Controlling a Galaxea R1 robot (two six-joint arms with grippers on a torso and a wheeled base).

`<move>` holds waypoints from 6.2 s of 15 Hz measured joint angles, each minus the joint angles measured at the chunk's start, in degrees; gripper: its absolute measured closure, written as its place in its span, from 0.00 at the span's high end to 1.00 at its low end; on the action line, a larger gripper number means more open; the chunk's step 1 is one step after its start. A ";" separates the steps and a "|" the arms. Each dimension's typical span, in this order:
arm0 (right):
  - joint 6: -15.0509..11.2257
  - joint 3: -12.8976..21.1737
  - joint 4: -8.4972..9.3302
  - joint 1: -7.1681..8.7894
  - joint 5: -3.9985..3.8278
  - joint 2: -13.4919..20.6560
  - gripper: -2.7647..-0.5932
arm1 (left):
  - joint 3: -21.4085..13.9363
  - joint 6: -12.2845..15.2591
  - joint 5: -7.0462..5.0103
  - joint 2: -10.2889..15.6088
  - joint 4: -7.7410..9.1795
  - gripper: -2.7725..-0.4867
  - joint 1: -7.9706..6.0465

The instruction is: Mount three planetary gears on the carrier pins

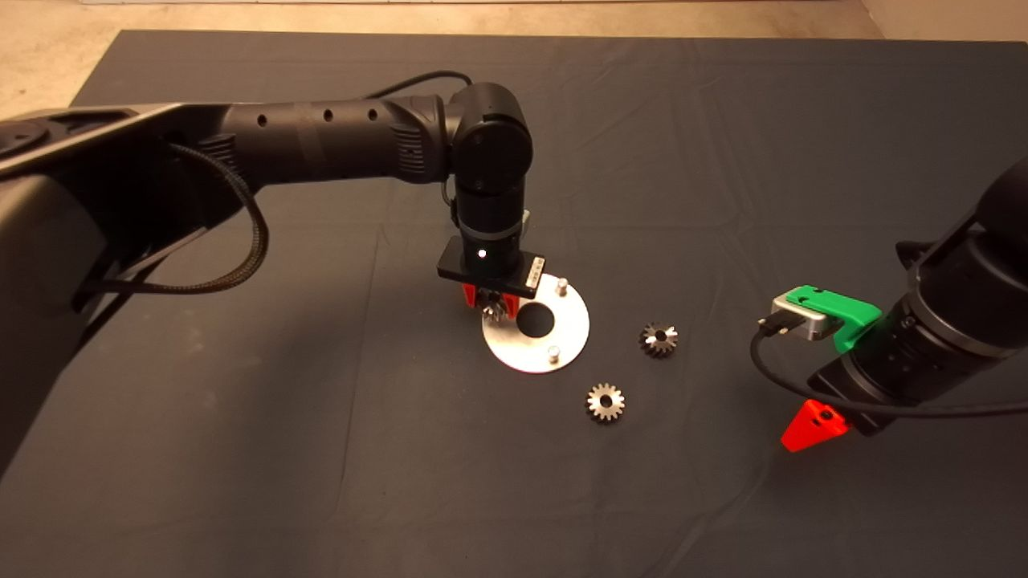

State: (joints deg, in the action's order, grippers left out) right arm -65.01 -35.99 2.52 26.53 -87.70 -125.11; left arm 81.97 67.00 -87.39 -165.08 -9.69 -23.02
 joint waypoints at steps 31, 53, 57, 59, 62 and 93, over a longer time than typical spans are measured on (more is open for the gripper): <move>0.00 0.00 0.00 -0.01 -0.01 0.02 0.85 | -0.36 -0.30 0.10 0.12 -1.94 0.17 0.89; 3.71 -17.71 -3.64 0.06 0.46 -18.44 0.85 | 0.63 -2.31 0.49 0.61 -1.56 0.36 1.39; 5.67 -22.17 -5.43 0.01 -0.04 -20.87 0.85 | -3.40 -0.24 0.38 1.68 -1.24 0.43 -0.17; 6.23 -22.75 -6.21 -0.04 0.06 -21.86 0.85 | -5.92 1.44 0.35 2.74 -1.11 0.43 -1.15; 6.72 -23.85 -7.69 -1.15 0.05 -22.21 0.85 | -15.25 7.59 0.16 4.95 -0.83 0.48 -1.15; 23.13 -28.82 -18.15 -9.25 0.02 -22.18 0.76 | -38.73 19.02 -0.04 19.66 2.76 0.68 -1.49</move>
State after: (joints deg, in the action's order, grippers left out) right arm -41.89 -64.81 -15.63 17.28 -87.67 -147.29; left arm 43.24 86.02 -87.43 -145.42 -6.94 -24.50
